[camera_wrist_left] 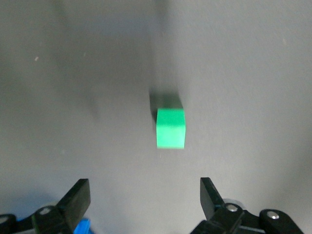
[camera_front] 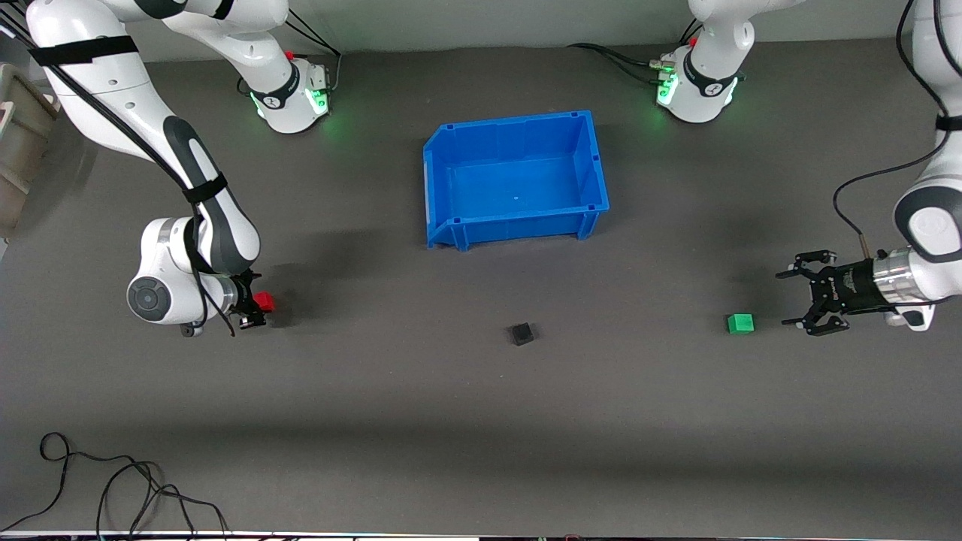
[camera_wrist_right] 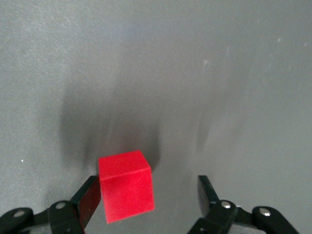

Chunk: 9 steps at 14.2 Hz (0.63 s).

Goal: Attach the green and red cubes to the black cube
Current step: 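Close the right gripper on the red cube while the left gripper grasps green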

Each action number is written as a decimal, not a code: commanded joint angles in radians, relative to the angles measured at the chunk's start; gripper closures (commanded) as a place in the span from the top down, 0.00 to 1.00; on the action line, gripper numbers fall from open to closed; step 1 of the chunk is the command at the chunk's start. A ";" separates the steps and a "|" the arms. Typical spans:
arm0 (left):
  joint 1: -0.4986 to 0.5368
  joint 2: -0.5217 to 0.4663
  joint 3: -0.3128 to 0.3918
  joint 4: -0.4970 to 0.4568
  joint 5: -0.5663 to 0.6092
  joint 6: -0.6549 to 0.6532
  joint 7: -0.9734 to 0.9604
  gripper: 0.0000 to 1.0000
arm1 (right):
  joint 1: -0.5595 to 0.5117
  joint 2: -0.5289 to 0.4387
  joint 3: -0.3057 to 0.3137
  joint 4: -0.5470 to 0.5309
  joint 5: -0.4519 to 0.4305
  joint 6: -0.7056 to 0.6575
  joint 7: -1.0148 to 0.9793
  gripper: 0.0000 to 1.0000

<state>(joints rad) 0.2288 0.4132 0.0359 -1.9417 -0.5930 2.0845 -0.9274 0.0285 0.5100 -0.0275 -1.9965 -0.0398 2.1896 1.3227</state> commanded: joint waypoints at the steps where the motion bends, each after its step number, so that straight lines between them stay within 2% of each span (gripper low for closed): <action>1: 0.001 0.031 -0.008 -0.055 -0.109 0.086 0.048 1.00 | 0.007 -0.005 0.001 0.005 -0.112 -0.001 0.023 0.89; 2: 0.000 0.051 -0.008 -0.059 -0.141 0.100 0.068 1.00 | 0.007 -0.004 0.001 0.005 -0.120 -0.001 0.024 0.87; 4: -0.005 0.082 -0.008 -0.072 -0.172 0.138 0.140 1.00 | 0.010 -0.004 0.012 0.004 -0.111 -0.004 0.033 0.68; 7: -0.013 0.113 -0.013 -0.072 -0.205 0.187 0.168 1.00 | 0.022 -0.002 0.021 0.010 -0.106 0.001 0.078 0.68; 8: -0.016 0.124 -0.017 -0.069 -0.206 0.207 0.168 1.00 | 0.022 -0.004 0.021 0.010 -0.106 0.002 0.078 0.62; 9: -0.017 0.133 -0.024 -0.068 -0.215 0.221 0.168 1.00 | 0.022 -0.004 0.021 0.010 -0.107 0.002 0.076 0.48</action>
<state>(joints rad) 0.2267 0.5412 0.0164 -1.9987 -0.7786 2.2680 -0.7800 0.0460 0.5100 -0.0062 -1.9927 -0.1267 2.1904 1.3694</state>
